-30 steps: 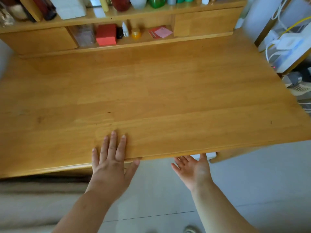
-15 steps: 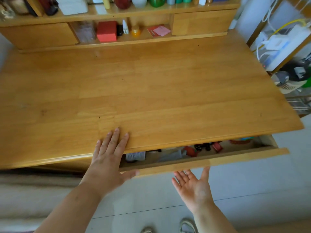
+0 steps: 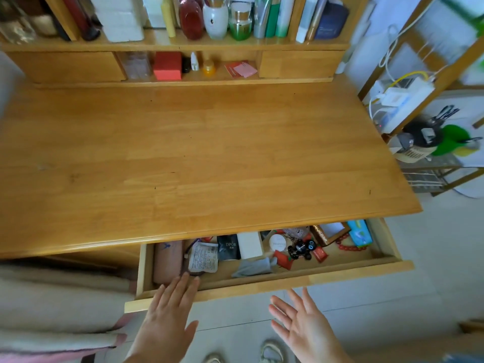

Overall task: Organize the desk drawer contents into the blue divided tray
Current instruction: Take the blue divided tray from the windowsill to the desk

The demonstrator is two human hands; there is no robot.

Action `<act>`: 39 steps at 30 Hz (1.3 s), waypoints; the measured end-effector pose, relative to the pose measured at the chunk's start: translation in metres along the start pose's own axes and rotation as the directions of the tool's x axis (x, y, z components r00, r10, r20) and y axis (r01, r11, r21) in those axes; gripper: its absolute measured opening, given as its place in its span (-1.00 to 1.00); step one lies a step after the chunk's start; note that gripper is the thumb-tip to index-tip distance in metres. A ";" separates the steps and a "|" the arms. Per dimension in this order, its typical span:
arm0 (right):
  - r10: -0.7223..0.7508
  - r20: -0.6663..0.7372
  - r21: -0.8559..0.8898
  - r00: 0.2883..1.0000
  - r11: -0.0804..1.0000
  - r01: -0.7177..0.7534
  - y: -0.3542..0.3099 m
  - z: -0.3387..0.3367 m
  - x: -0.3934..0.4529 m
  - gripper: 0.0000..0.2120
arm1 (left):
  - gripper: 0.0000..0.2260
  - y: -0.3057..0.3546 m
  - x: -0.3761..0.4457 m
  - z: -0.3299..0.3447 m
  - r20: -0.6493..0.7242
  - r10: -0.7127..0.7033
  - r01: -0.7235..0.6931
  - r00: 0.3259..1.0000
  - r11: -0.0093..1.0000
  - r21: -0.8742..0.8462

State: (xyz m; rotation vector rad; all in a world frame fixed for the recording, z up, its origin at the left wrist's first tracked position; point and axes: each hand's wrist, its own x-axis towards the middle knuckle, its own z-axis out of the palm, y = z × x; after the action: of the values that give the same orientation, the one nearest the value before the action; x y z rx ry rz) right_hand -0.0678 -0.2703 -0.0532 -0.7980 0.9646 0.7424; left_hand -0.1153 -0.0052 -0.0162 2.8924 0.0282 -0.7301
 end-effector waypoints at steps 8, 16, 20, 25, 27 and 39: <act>-0.228 0.196 -0.881 0.954 0.387 0.273 -0.019 0.029 -0.118 -0.87 | -0.52 -0.009 -0.114 -0.053 -0.107 -0.269 0.204 0.957 0.889 -0.409; 0.322 0.539 -0.649 0.778 -0.430 0.627 -0.001 0.087 -0.182 -0.81 | -0.74 0.048 -0.306 -0.053 -0.148 -0.756 0.450 0.638 0.522 -0.724; 0.517 0.500 -0.443 0.695 -0.537 0.718 0.048 0.109 -0.221 -0.90 | -0.81 0.106 -0.402 -0.026 -0.058 -0.899 0.481 0.435 0.286 -0.829; 0.654 0.537 -0.279 0.533 -0.458 0.844 0.155 0.114 -0.277 -0.89 | -0.83 0.177 -0.515 0.033 0.092 -0.985 0.442 0.143 -0.019 -0.897; 0.741 0.479 -0.164 0.471 -0.452 0.877 0.206 0.109 -0.301 -0.88 | -0.82 0.208 -0.558 0.060 0.181 -0.983 0.387 0.013 -0.162 -0.908; 0.953 0.141 0.320 0.268 -0.300 0.899 0.500 -0.020 -0.434 -0.91 | -0.73 0.294 -0.792 0.230 0.428 -0.836 0.185 -0.344 -0.507 -0.842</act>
State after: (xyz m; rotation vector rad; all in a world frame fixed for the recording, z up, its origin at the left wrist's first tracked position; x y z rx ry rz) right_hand -0.6556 -0.1160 0.2102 1.3091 2.4465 -1.2748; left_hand -0.9045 -0.3154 0.2021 1.0107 2.2897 0.5512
